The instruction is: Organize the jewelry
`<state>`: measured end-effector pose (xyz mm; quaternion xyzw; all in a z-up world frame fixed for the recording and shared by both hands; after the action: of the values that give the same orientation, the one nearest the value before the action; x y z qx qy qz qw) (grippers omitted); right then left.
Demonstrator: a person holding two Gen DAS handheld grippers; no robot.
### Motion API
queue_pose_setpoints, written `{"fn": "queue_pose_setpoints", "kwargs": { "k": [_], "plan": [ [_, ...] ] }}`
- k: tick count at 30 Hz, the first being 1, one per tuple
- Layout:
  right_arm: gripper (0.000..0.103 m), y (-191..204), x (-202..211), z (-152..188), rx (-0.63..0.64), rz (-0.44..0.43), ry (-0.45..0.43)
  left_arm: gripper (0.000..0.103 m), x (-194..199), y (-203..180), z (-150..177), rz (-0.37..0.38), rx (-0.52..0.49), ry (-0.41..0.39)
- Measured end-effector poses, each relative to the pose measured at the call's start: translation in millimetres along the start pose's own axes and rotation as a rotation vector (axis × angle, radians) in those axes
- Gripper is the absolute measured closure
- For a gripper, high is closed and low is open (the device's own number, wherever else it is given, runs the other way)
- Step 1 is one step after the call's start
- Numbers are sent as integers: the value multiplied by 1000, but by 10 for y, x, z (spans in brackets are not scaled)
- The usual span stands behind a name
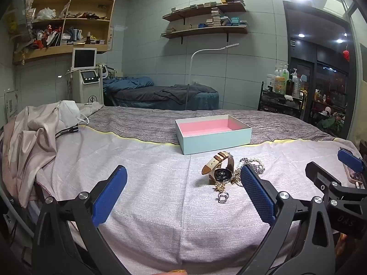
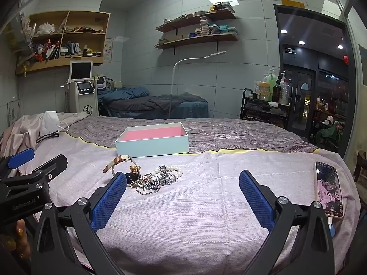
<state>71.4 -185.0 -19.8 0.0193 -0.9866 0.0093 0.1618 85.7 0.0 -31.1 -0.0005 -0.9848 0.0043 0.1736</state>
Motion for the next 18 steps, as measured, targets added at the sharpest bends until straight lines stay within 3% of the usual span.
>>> {"fn": "queue_pose_setpoints", "kwargs": {
  "k": [18],
  "plan": [
    [6, 19, -55, 37, 2, 2, 2, 6, -24, 3, 35, 4, 2, -2]
  ]
}}
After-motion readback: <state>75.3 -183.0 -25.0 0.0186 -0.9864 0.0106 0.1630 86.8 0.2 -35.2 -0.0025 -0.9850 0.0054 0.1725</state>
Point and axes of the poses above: each gripper's, at about its wrist camera, not at the fingertips, and x roughly against the way its jaws point, y to its left, z to its underside, the point moved 9 cm from there along -x, roughly the way its jaws point, and after that the axes turned 2 degrees about -x, right-handed, at the moved point
